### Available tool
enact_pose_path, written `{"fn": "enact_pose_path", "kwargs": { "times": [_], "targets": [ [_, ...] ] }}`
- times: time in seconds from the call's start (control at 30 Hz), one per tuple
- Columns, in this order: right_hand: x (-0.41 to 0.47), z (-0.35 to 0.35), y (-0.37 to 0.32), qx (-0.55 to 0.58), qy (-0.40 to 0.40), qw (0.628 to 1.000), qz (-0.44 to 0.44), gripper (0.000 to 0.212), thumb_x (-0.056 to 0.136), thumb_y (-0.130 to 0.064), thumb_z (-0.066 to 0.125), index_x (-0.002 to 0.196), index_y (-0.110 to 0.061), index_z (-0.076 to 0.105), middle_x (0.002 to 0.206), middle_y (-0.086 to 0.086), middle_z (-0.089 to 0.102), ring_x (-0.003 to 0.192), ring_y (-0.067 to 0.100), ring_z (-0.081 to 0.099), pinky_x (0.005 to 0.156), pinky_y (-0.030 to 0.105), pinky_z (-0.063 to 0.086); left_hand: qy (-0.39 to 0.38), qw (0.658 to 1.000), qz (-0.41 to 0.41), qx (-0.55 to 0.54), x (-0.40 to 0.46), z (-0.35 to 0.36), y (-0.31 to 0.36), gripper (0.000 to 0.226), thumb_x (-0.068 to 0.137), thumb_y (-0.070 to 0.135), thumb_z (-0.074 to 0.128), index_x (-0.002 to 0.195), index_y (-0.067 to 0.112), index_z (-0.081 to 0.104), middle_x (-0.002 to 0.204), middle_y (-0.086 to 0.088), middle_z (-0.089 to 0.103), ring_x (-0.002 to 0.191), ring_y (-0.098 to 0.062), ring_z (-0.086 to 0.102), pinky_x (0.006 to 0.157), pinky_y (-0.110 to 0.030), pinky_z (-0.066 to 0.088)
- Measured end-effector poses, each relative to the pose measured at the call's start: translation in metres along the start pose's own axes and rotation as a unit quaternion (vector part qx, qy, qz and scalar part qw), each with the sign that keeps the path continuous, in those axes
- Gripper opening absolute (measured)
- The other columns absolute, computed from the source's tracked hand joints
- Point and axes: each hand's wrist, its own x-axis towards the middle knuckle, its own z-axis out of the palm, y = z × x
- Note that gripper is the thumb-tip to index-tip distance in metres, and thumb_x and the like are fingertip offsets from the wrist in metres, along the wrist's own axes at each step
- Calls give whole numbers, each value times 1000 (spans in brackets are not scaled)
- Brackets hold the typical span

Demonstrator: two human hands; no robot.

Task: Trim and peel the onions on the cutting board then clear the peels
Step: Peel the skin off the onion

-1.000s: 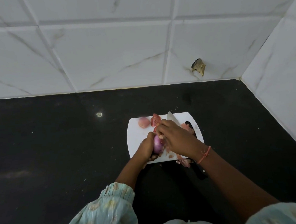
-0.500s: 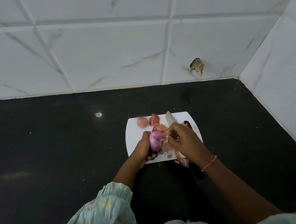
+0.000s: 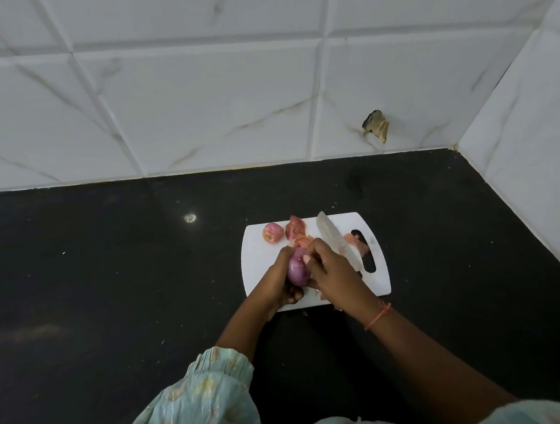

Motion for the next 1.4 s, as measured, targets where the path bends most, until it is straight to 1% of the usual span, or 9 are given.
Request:
{"fn": "enact_pose_path", "kwargs": {
  "times": [0.13, 0.23, 0.33, 0.43, 0.53, 0.7, 1.0, 1.2, 1.4],
  "targets": [
    [1, -4, 6, -38, 45, 998, 18, 15, 100, -24, 47, 87, -17, 47, 71, 1, 54, 62, 12, 55, 52, 29, 52, -11, 1000, -8, -27, -1, 0, 2, 64, 103, 55, 24, 86, 10, 66, 68, -12, 70, 49, -15, 40, 47, -25, 33],
    [0, -8, 13, -26, 99, 995, 8, 10, 90, -10, 60, 84, -12, 53, 72, -3, 56, 64, 8, 54, 53, 18, 45, -8, 999, -15, -39, 2, -2, -1, 68, 103, 56, 21, 87, 9, 68, 70, -15, 71, 49, -15, 42, 46, -24, 33],
    [-2, -5, 10, 40, 123, 991, -20, 17, 88, 3, 55, 83, -12, 62, 85, -2, 65, 78, 6, 63, 60, 22, 55, 0, 999, -16, -39, 5, -4, -3, 70, 102, 57, 21, 90, 8, 69, 74, -15, 70, 48, -14, 45, 46, -24, 34],
    [-2, -1, 5, 44, 137, 989, -20, 21, 98, -12, 46, 89, -16, 65, 92, -3, 64, 84, 9, 61, 71, 24, 52, -6, 999, -14, -35, 6, -5, -3, 70, 103, 55, 20, 94, 4, 68, 77, -16, 72, 47, -14, 46, 48, -25, 35],
    [-2, 0, 9, 13, 124, 991, -51, 14, 97, -28, 56, 107, -22, 62, 104, -6, 57, 98, 9, 55, 82, 28, 51, -6, 999, -13, -52, 5, -4, -2, 68, 104, 51, 20, 90, 5, 67, 71, -14, 71, 48, -15, 45, 50, -27, 33],
    [-9, 11, 10, 31, 107, 991, -75, 20, 83, -31, 76, 92, -21, 61, 94, -9, 60, 88, 5, 59, 74, 16, 49, 4, 997, -28, -77, 8, -8, -2, 66, 102, 55, 23, 91, 5, 65, 65, -11, 59, 47, -15, 48, 42, -21, 38],
    [-13, 23, 10, -45, 142, 986, -76, 6, 91, -23, 63, 93, -20, 59, 95, -6, 60, 87, 6, 57, 74, 22, 51, 37, 996, -20, -82, 8, -2, -4, 63, 103, 55, 25, 88, 10, 66, 72, -15, 61, 56, -18, 53, 58, -28, 42],
    [-4, 10, 7, -189, 133, 966, -117, 12, 92, -24, 56, 82, -18, 53, 82, -3, 56, 78, 11, 49, 63, 23, 38, 37, 997, -24, -59, 5, -1, -3, 67, 103, 55, 21, 87, 7, 65, 59, -10, 61, 48, -15, 49, 49, -23, 40],
    [7, -20, 21, -215, 198, 955, -57, 30, 93, -24, 51, 64, -19, 44, 63, -4, 44, 65, 19, 49, 58, 36, 39, 1, 996, -37, -78, 6, -7, 0, 71, 102, 54, 21, 101, -1, 65, 74, -19, 70, 45, -15, 45, 43, -22, 35]
  ]
}}
